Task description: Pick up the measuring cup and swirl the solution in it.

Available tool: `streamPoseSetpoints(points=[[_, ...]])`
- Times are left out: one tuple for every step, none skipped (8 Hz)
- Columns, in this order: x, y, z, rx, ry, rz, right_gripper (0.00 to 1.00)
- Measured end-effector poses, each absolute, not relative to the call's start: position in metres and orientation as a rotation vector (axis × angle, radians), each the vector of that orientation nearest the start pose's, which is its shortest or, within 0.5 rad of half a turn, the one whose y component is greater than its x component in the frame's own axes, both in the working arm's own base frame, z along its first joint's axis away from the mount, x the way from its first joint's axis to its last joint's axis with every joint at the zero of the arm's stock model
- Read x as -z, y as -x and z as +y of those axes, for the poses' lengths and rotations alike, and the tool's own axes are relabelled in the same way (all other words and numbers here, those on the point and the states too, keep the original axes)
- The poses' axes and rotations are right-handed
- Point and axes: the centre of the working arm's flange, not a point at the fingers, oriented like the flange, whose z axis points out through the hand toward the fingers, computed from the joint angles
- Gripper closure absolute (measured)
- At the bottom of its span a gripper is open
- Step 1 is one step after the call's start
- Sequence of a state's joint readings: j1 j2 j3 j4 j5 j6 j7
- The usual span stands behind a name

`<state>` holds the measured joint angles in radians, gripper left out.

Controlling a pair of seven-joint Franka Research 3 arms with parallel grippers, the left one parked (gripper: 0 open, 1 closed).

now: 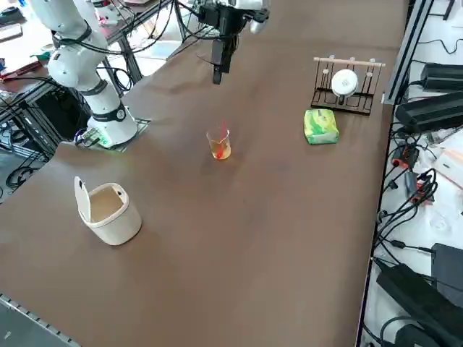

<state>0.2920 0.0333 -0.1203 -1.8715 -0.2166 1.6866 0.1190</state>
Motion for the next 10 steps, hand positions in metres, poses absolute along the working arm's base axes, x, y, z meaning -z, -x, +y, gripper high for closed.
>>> streamPoseSetpoints(points=[[-0.463,-0.537,0.087,-0.305,3.392,-0.129,0.00],[-0.446,-0.532,0.098,-0.299,3.437,-0.108,0.01],[-0.427,-0.525,0.107,-0.287,3.502,-0.095,0.03],[-0.408,-0.518,0.114,-0.269,3.557,-0.075,0.03],[-0.391,-0.512,0.119,-0.257,3.585,-0.050,0.03],[-0.381,-0.507,0.123,-0.258,3.596,-0.029,0.03],[-0.373,-0.505,0.128,-0.265,3.603,-0.022,0.04],[-0.367,-0.504,0.137,-0.264,3.610,-0.015,0.04],[-0.358,-0.501,0.151,-0.256,3.621,0.008,0.04],[-0.347,-0.497,0.167,-0.245,3.635,0.038,0.05]])
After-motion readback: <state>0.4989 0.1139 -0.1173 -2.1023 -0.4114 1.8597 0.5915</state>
